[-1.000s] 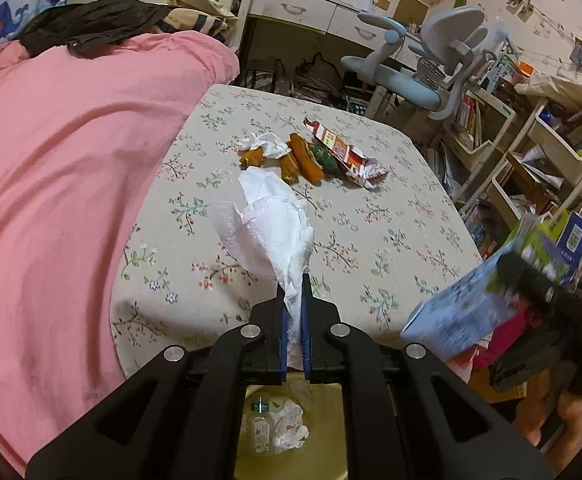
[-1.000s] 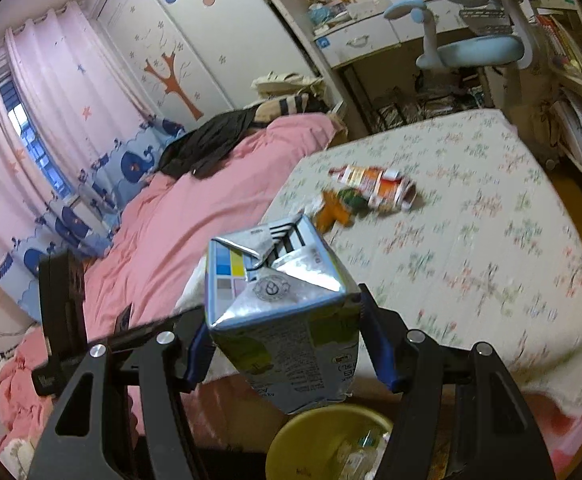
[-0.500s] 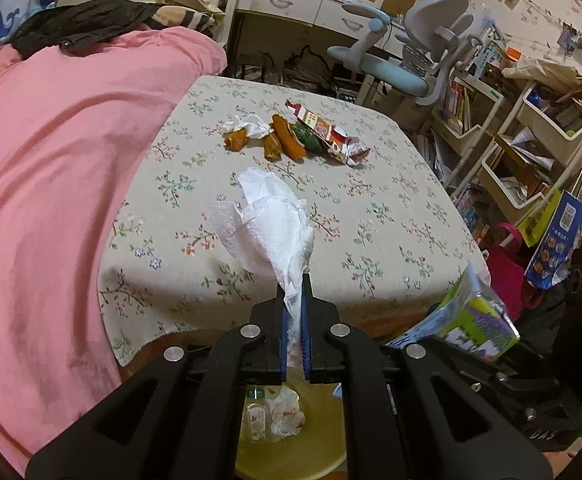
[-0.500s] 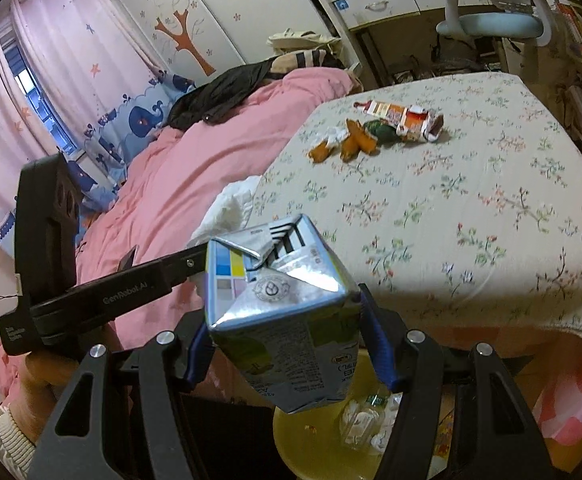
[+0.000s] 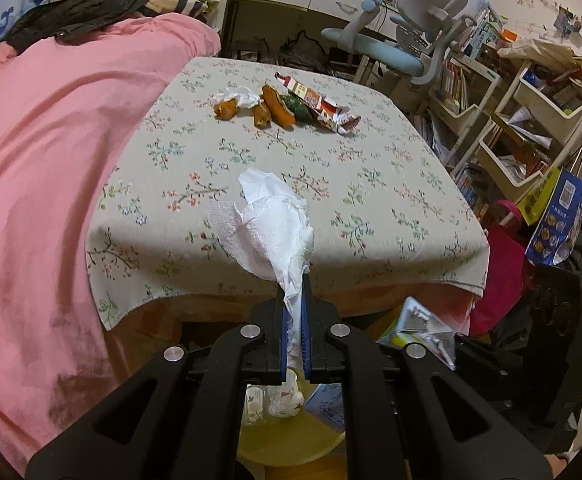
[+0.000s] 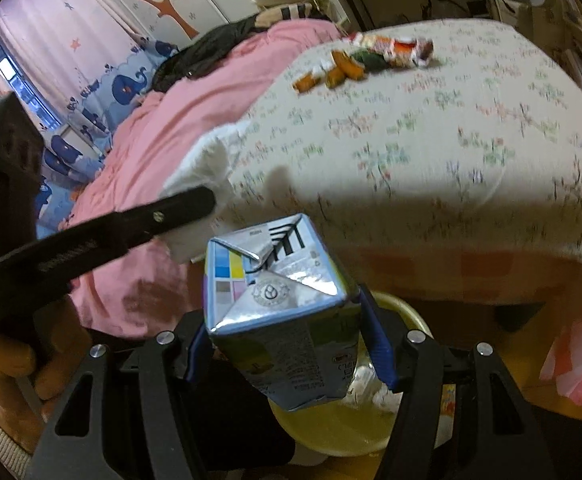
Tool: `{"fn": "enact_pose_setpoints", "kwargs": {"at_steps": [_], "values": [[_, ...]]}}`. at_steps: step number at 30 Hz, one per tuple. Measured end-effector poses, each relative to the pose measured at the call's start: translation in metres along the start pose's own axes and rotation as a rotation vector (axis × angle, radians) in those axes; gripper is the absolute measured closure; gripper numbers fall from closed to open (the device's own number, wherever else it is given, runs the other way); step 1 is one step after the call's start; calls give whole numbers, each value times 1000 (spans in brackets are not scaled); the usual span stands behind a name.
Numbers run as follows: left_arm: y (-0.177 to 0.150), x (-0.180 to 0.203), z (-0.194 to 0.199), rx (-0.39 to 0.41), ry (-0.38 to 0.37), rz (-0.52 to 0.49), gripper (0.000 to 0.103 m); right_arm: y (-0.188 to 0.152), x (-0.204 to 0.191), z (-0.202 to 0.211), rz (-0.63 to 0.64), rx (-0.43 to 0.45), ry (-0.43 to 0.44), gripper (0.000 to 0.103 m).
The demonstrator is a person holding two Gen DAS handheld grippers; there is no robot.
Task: Collect trash
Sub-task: 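Drop the carton into the bin with the right gripper while the left gripper releases the tissue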
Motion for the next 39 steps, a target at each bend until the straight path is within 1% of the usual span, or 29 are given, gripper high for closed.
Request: {"fn": "enact_pose_setpoints", "kwargs": {"at_steps": [7,12,15,21,26,27,29,31,32,34,36,39], "values": [[-12,2,-1,-25,1,-4,97,-17,7,-13,-42,-76,0,40],[-23,2,-3,-48,13,-9,97,-30,10,-27,-62,-158,0,40],[-30,3,-4,-58,23,-15,97,-34,13,-29,-78,-183,1,39],[-39,2,-4,-75,36,-15,97,-37,20,-21,-100,-180,-20,35],[-45,3,-6,-94,45,-15,97,-32,26,-18,-127,-156,-47,33],[-47,3,-8,-108,46,-15,97,-32,27,-16,-132,-150,-52,33],[-49,2,-11,-124,50,-12,92,-31,27,-13,-139,-140,-63,33],[-52,2,-12,-138,54,-7,75,-30,27,-13,-146,-128,-72,32],[-52,1,-12,-137,56,-7,73,-29,27,-13,-148,-124,-74,32],[-53,2,-11,-130,60,-11,62,-29,27,-11,-152,-115,-78,32],[-53,3,-9,-122,58,-9,55,-28,27,-10,-154,-109,-80,31],[-53,3,-7,-114,61,-10,53,-29,25,-9,-155,-101,-81,31]]}}
Point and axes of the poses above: each gripper's, at about its wrist camera, not at the fingertips, and z roughly against the way its jaws point, x to its right, y to its top, the point moved 1 cm from there along -z, roughly the way its jaws point, and after that the axes turned 12 degrees about z, right-handed, at the moved point
